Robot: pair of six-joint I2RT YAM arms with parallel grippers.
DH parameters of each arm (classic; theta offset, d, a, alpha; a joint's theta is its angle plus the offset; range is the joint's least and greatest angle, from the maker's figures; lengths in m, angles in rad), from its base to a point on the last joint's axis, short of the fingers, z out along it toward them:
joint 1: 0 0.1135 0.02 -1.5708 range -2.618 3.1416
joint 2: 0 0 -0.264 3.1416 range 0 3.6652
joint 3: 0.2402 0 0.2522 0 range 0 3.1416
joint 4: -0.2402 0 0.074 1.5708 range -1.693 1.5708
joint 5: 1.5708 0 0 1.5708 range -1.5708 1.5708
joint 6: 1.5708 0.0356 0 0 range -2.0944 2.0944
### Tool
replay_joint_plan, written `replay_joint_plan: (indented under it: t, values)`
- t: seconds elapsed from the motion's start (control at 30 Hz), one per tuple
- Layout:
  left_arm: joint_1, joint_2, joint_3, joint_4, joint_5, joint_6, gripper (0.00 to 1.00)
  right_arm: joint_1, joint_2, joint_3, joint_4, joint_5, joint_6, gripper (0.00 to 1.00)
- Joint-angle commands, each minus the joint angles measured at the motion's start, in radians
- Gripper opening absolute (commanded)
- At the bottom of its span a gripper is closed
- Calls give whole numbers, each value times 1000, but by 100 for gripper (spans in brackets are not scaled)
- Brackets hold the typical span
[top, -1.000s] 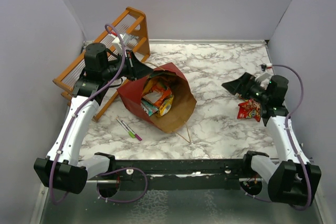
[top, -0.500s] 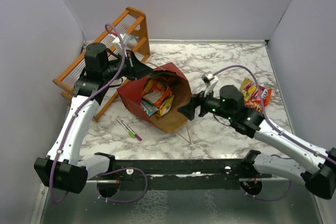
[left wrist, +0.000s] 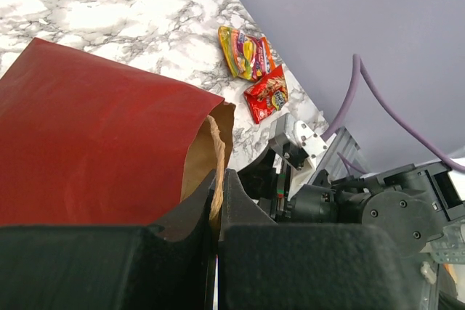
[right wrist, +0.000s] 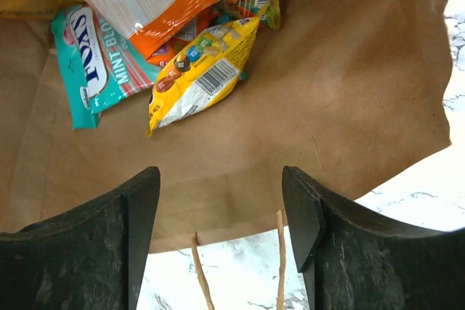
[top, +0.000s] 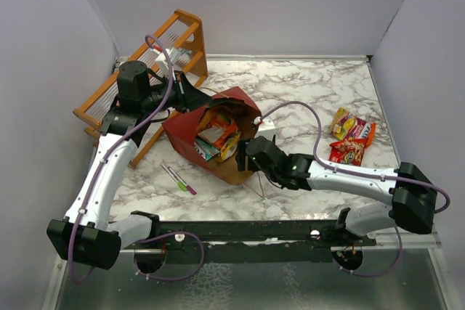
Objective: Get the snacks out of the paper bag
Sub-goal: Take out the snack from the paper bag.
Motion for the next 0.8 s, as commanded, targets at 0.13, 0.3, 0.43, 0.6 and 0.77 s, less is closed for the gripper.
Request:
replay_joint_plan:
  t: [0.13,0.3,0.43,0.6,0.77]
  values:
    - [6,-36,-18,28,-4,-20,0,38,107,19,139,156,114,67]
    - [6,-35,-14,29,-2,-21,0,43,196,19,269,132,104,68]
    - [6,-34,-15,34,0,-28,0,44,272,39,348,127,109,68]
    - [6,-39,-11,31,2,-32,0,44,363,99,334,138,145,67]
    - [5,-43,-7,22,2,-30,0,44,428,124,327,170,181,65]
